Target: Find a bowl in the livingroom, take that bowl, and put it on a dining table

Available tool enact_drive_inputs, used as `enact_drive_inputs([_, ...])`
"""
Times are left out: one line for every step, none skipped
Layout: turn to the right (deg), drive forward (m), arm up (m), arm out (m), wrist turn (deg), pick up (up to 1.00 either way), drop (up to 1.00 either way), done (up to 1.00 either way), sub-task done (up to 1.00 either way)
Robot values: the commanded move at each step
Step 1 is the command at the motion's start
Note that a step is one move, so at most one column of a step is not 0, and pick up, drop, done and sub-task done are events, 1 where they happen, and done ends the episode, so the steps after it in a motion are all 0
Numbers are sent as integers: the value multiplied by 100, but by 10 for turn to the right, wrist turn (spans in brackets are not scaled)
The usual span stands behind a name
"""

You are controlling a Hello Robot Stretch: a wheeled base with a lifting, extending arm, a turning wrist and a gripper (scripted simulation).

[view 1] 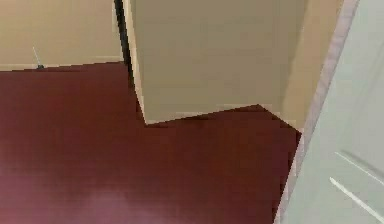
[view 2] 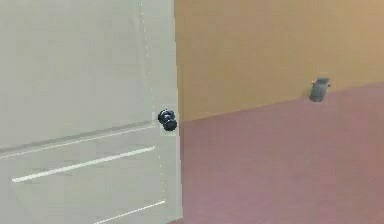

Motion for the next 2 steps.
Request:
enact_drive_inputs([-300, 0, 0, 0, 0, 0, 0, 0, 0])
enact_drive_inputs([0, 100, 0, 0, 0, 0, 0, 0, 0])
